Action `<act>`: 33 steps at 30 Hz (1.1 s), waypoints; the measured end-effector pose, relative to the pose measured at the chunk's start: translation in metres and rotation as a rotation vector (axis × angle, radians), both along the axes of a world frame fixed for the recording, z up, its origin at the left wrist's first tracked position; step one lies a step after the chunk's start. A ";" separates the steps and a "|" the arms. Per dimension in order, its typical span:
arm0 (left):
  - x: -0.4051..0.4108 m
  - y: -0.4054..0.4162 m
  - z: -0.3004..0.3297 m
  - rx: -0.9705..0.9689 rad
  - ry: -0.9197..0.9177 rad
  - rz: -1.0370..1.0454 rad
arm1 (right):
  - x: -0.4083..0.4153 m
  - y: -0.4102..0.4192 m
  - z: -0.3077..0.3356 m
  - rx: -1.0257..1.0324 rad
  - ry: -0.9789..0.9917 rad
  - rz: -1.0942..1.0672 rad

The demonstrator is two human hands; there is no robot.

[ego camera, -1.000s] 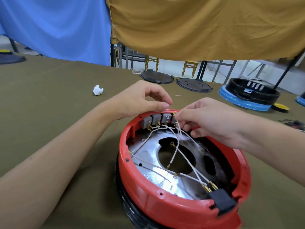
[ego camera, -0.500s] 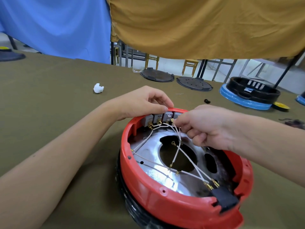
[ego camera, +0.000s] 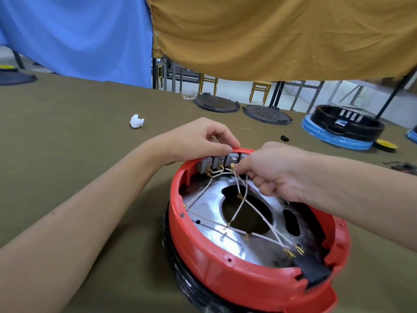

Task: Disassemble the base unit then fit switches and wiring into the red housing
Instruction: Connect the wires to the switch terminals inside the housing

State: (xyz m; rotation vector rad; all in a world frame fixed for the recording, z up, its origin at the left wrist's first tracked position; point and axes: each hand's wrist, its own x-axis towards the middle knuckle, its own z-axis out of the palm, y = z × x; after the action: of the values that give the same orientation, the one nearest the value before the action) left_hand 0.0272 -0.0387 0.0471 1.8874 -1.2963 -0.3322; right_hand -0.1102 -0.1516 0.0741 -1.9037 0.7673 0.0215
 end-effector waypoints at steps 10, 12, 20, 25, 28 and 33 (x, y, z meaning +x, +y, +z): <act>0.000 0.000 0.000 -0.006 0.003 0.002 | -0.005 0.010 0.013 -0.085 0.020 0.068; 0.001 0.000 0.000 -0.010 0.009 0.004 | -0.007 0.012 0.016 -0.070 0.005 0.115; 0.000 0.000 0.000 -0.008 0.000 0.005 | -0.006 0.012 0.014 -0.096 -0.004 0.119; -0.001 0.000 0.001 -0.001 0.003 0.007 | -0.006 0.010 0.013 -0.078 0.009 0.103; -0.003 0.000 0.002 0.004 0.002 0.011 | -0.004 0.010 0.011 -0.102 0.001 0.100; -0.005 0.002 0.003 0.005 0.008 0.015 | -0.001 0.011 0.008 -0.176 -0.003 0.037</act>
State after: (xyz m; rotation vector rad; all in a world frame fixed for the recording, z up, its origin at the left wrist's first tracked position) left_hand 0.0221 -0.0366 0.0499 1.8979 -1.2764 -0.3351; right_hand -0.1113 -0.1409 0.0824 -2.0839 0.7525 -0.0261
